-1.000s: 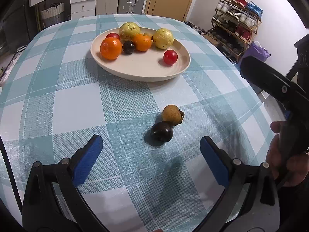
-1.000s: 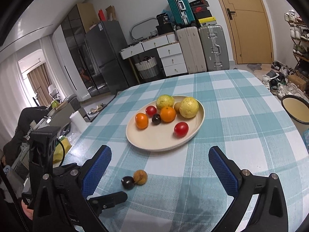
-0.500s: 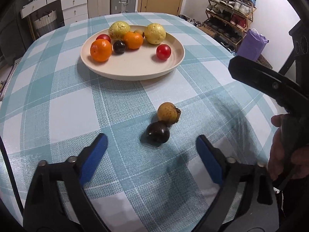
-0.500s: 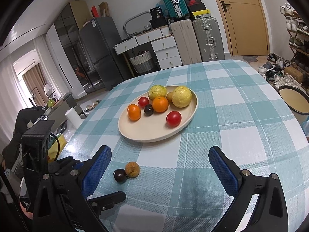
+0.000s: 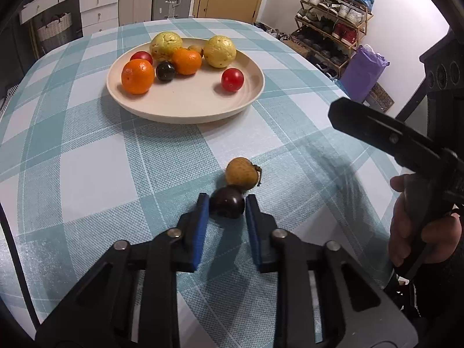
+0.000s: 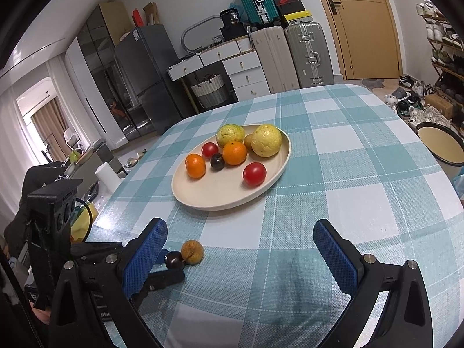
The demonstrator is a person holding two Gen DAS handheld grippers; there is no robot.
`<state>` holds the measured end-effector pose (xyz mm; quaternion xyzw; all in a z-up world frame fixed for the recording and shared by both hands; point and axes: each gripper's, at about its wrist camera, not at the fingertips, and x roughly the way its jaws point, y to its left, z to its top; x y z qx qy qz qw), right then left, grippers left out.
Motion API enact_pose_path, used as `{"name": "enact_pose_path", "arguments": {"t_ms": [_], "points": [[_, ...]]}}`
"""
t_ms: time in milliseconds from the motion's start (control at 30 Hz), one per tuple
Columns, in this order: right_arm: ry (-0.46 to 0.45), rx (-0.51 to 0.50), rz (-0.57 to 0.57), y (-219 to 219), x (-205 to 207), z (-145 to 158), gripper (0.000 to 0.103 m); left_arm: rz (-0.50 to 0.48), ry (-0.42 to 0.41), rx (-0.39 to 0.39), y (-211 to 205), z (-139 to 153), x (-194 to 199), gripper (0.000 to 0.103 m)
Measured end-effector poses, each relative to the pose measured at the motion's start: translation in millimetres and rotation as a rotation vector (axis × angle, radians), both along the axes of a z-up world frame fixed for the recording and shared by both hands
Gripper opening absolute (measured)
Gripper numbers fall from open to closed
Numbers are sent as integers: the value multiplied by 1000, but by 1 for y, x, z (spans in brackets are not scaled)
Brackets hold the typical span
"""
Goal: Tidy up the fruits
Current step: 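Grasp the last dark plum with the left tool while the right tool grasps the last tan fruit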
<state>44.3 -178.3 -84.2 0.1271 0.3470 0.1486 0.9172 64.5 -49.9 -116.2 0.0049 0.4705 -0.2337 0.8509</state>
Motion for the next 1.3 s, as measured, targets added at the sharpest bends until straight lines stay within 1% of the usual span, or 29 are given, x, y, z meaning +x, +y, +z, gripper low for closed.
{"name": "enact_pose_path", "arguments": {"t_ms": [133, 367, 633, 767, 1033, 1067, 1133, 1200, 1233, 1267, 1300], "points": [[5, -2, 0, 0, 0, -1, 103, 2, 12, -16, 3, 0, 0, 21], [17, -2, 22, 4, 0, -3, 103, 26, 3, -42, 17, 7, -5, 21], [81, 11, 94, 20, 8, -16, 103, 84, -9, -79, 44, 19, -5, 21], [115, 26, 148, 32, 11, -22, 103, 108, -18, -92, 55, 23, -4, 21], [142, 11, 186, 54, 18, -29, 102, 159, -45, -129, 76, 35, -3, 21], [147, 3, 192, 58, 20, -30, 101, 164, -45, -134, 79, 36, -2, 21], [155, -13, 208, 65, 23, -32, 94, 174, -46, -138, 83, 37, -2, 21], [172, -24, 227, 72, 26, -37, 81, 177, -46, -136, 85, 37, 0, 21], [183, -28, 235, 75, 28, -39, 77, 180, -46, -137, 87, 38, 2, 21], [185, -42, 236, 77, 29, -41, 72, 182, -49, -137, 88, 39, 3, 21], [172, -61, 237, 81, 29, -40, 65, 183, -55, -139, 89, 41, 5, 21]]}}
